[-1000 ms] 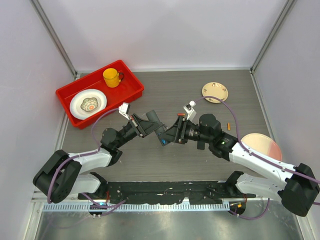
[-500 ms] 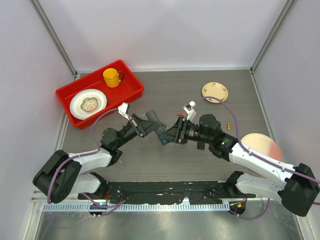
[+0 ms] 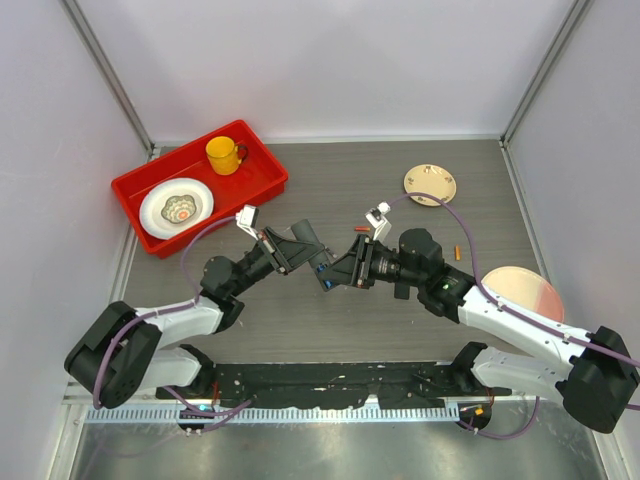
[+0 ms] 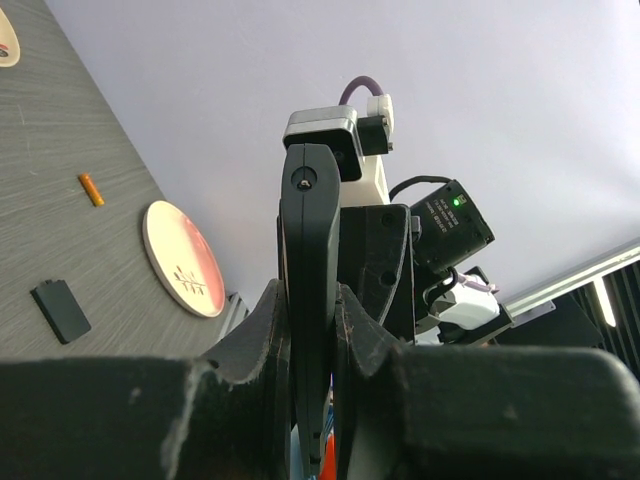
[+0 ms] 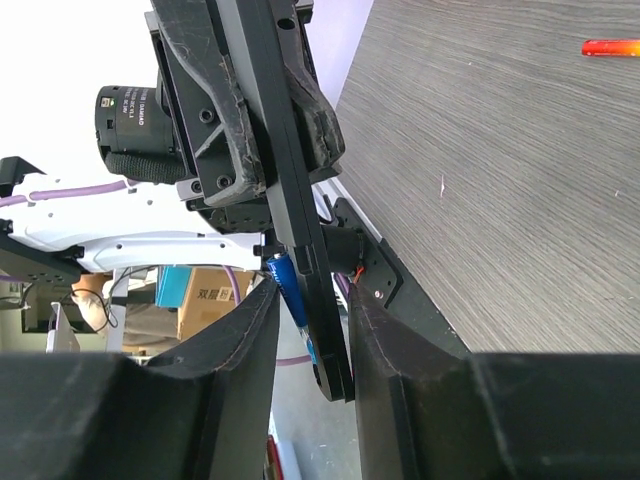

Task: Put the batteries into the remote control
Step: Load the battery into the remote control.

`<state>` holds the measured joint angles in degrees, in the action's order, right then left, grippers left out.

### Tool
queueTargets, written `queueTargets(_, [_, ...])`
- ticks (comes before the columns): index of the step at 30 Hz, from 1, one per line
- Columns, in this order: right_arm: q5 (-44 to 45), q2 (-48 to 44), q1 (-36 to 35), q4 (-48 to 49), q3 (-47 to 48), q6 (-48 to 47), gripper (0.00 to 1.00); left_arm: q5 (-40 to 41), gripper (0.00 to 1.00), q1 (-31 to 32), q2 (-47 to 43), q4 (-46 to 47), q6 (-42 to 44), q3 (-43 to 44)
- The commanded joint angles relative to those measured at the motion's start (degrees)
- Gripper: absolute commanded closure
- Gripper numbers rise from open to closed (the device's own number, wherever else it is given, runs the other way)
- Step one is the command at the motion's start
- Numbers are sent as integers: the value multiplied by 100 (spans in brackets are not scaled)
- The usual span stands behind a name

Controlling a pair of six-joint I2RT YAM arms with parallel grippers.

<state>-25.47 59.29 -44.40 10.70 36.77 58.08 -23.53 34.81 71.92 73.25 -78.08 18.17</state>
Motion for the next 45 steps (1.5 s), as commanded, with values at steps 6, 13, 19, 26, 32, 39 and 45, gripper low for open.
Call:
queueTargets(6, [7, 92, 28, -129, -4, -104, 66, 112, 100, 17, -187, 1534, 56, 116])
queueTargets(13, [-36, 153, 19, -129, -12, -139, 70, 129, 100, 17, -187, 1534, 56, 151])
queueTargets(19, [-37, 241, -60, -217, 49, -253, 73, 129, 100, 17, -161, 1534, 56, 178])
queueTargets(26, [-10, 294, -139, -217, 93, -271, 68, 103, 100, 17, -134, 1525, 56, 169])
queueTargets(32, [235, 75, -130, -647, 400, -464, 42, 103, 100, 17, -90, 1534, 109, 55])
queueTargets(39, [297, -189, -25, -1252, 822, -876, 34, 129, 100, 17, -29, 1534, 171, -33])
queueTargets(45, [657, -286, 19, -2659, 1700, -1791, 32, 68, 100, 17, 76, 1534, 153, -51])
